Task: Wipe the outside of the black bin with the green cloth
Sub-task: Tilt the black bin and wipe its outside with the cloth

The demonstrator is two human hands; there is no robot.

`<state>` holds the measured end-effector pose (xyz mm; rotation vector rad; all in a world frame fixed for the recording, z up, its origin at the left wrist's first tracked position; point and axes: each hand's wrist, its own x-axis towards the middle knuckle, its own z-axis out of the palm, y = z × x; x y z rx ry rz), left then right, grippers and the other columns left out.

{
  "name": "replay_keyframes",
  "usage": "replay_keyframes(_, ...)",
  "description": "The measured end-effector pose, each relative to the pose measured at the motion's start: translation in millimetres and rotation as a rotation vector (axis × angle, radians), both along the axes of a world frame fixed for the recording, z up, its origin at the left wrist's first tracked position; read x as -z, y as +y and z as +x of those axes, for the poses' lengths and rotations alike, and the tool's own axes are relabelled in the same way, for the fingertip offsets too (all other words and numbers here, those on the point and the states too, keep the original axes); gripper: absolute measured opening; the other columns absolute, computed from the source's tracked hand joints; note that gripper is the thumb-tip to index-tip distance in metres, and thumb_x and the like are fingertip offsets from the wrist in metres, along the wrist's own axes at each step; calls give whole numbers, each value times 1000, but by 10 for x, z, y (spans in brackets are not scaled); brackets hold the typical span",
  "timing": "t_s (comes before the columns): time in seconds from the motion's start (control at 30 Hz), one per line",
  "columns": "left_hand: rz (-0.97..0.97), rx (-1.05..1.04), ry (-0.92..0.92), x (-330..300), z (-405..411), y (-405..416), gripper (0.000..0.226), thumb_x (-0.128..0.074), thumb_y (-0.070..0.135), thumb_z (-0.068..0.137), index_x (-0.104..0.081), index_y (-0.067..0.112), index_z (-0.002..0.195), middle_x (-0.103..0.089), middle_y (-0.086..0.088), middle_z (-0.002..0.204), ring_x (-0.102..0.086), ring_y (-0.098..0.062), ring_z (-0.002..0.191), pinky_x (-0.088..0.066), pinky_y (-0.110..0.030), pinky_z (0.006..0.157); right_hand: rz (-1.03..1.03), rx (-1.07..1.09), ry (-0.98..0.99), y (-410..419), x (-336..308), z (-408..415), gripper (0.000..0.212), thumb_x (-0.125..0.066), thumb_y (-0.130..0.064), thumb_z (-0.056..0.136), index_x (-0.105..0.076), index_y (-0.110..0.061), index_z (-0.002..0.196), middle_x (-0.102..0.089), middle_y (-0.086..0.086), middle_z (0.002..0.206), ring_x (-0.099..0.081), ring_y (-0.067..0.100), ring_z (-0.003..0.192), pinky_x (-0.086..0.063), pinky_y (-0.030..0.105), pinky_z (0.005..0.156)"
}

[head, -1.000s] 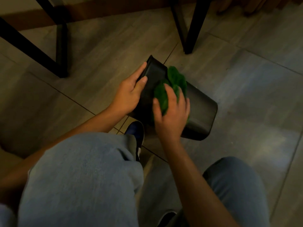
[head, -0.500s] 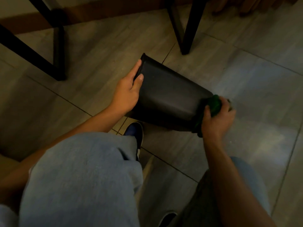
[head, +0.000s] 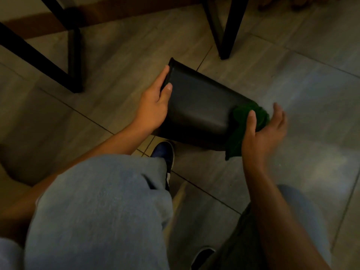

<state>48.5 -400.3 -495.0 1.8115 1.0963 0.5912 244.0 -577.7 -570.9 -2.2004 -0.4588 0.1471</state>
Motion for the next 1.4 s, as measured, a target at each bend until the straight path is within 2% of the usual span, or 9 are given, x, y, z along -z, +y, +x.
replay_keyframes(0.27,11,4,15,25,-27,-11,53,-38,25,109,-23,17,159,-40,-5,159,-40,-16,145,-35,-38,120,65,-105,53,120,191,14,60,-58,-46,100,-42,-28,155,-40,6,163,-42,21,148,-34,37,123)
replay_keyframes(0.4,-19,-31,-30,-21,-1,-32,51,-38,24,110,-26,15,158,-36,-4,161,-35,-13,147,-29,-35,122,79,-104,56,277,128,70,55,-56,-37,103,-45,-21,154,-44,6,160,-43,20,145,-27,16,117)
replay_keyframes(0.5,-97,-68,-83,-70,12,-79,48,-35,30,110,-29,20,157,-38,0,161,-36,-9,146,-30,-33,122,72,-187,21,360,33,-452,55,-53,-36,103,-40,-29,156,-31,4,168,-35,23,152,-28,39,123)
replay_keyframes(0.63,-147,-101,-123,-76,23,-117,49,-23,34,111,-33,20,156,-36,3,161,-33,6,140,-26,-1,109,204,-372,-34,647,-265,-1241,56,-48,-37,102,-38,-28,156,-27,5,169,-29,27,155,-35,57,120)
replay_keyframes(0.8,-222,-194,-177,-92,-15,-111,53,-19,44,110,-44,22,150,-66,12,123,-60,13,111,-46,-9,94,208,-442,-135,933,-470,-1580,52,-53,-29,100,-44,-20,151,-42,16,159,-42,32,146,-35,50,118)
replay_keyframes(0.9,-195,-218,-200,-86,-21,-109,53,-34,43,107,-43,16,152,-55,-2,147,-51,-5,136,-39,-32,117,121,-498,-261,856,-356,-1352,54,-53,-40,101,-47,-20,151,-47,16,155,-50,33,138,-40,57,114)
replay_keyframes(1.1,-131,-162,-124,-23,-58,-60,54,-47,37,105,-35,20,155,-41,1,159,-37,-9,146,-32,-37,122,73,-205,-76,572,48,-641,58,-55,-48,100,-39,-31,153,-44,8,157,-42,26,145,-35,57,119)
replay_keyframes(1.27,-106,-131,-103,-1,-43,-32,53,-45,35,107,-33,21,156,-37,2,161,-32,-7,148,-27,-27,123,49,-28,47,266,160,-194,60,-54,-40,104,-35,-22,158,-41,7,158,-43,20,143,-27,12,107)
replay_keyframes(1.4,-132,-112,-112,-35,-55,-54,53,-46,32,107,-30,22,157,-34,4,162,-29,-2,147,-25,-18,120,-75,32,131,152,169,108,60,-51,-40,106,-33,-20,160,-46,9,157,-49,26,141,-36,34,113)
